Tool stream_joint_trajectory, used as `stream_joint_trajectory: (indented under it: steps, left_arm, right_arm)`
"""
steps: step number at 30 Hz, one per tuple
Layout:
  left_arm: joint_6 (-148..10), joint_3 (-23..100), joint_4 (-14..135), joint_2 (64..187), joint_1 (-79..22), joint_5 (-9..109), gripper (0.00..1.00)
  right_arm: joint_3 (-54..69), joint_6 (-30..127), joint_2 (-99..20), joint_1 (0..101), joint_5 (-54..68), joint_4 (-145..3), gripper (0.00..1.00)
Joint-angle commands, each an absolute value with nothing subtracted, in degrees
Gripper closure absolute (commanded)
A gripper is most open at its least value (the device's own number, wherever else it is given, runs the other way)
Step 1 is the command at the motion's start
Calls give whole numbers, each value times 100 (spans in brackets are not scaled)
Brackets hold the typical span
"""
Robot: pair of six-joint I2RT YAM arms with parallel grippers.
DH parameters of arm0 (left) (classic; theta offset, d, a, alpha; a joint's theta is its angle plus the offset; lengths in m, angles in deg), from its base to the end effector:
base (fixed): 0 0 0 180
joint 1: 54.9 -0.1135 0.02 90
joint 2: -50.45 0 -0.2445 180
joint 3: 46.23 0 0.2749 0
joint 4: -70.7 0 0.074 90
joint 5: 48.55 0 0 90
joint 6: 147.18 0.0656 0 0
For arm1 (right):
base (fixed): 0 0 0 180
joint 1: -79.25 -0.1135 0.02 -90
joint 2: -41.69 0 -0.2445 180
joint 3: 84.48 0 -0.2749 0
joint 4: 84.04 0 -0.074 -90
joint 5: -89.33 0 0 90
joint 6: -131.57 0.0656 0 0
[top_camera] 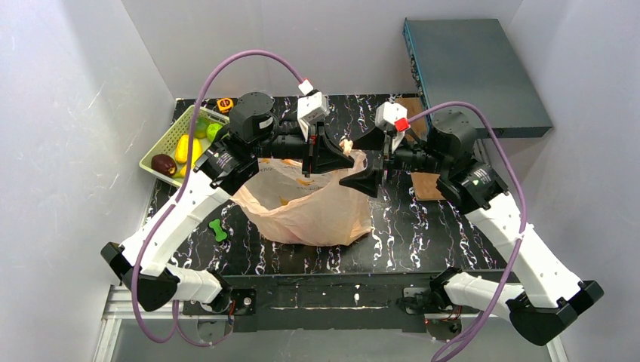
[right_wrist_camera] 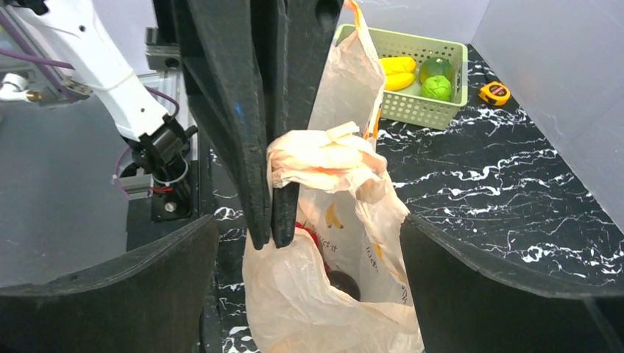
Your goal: Place the fake fruits into the plastic bag and tie a complex knot
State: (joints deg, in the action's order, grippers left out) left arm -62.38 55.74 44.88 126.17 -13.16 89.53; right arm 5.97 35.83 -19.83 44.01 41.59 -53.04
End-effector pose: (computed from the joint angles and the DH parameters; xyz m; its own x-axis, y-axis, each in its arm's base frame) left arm 0.2093 -0.2522 0.4729 -0.0851 -0.0053 -0.9964 0.9964 0.0027 -0.0851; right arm 0.1938 0.1909 0.4512 0.0555 -0.0514 -0.9971 -0.9749 0.2129 -0.0652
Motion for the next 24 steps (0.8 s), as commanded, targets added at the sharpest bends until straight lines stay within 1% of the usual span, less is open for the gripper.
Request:
stream_joint_trajectory:
  steps: [1, 5, 6, 10, 12, 14, 15, 16, 17, 18, 20, 24]
  left_arm:
    - [-6088, 5464, 4787, 12457, -1328, 9110, 94]
    - [-6046, 5435, 4817, 12436, -1330, 9086, 92]
    - [-6044, 5437, 4828, 12417, -1331, 9086, 91]
    - [-6006, 5421, 4793, 12282, -1331, 9013, 89]
    - [-5914, 5412, 4691, 12216, -1329, 9034, 86]
    - [-5894, 5421, 4606, 12137, -1326, 9045, 76]
    - [-5891, 5440, 4568, 12096, -1325, 8997, 70]
    - [-5842, 5483, 4489, 12046, -1329, 8917, 60]
    - [-5761, 5565, 4361, 12008, -1327, 8844, 50]
    - [-5741, 5665, 4200, 11973, -1331, 8715, 43]
    - [-5486, 5929, 3771, 11956, -1345, 8395, 37]
    - [-5391, 6344, 3039, 12000, -1372, 7770, 35]
  right_arm:
    - [911, 3381, -1847, 4225, 3721, -6060, 2]
    - [1163, 3531, -1860, 4121, 3398, -6312, 2]
    - [1223, 3581, -1856, 4083, 3256, -6371, 4]
    - [1376, 3681, -1856, 4075, 2859, -6355, 16]
    - [1401, 3693, -1828, 4077, 2835, -6362, 28]
    - [1418, 3698, -1808, 4075, 2805, -6394, 40]
    - [1418, 3682, -1799, 4075, 2793, -6387, 46]
    - [1423, 3662, -1787, 4072, 2778, -6387, 52]
    - [1421, 3634, -1778, 4071, 2767, -6376, 55]
    - [1419, 3600, -1765, 4055, 2756, -6352, 56]
    - [1433, 3505, -1720, 4020, 2747, -6335, 58]
    - [1466, 3315, -1632, 3902, 2790, -6317, 59]
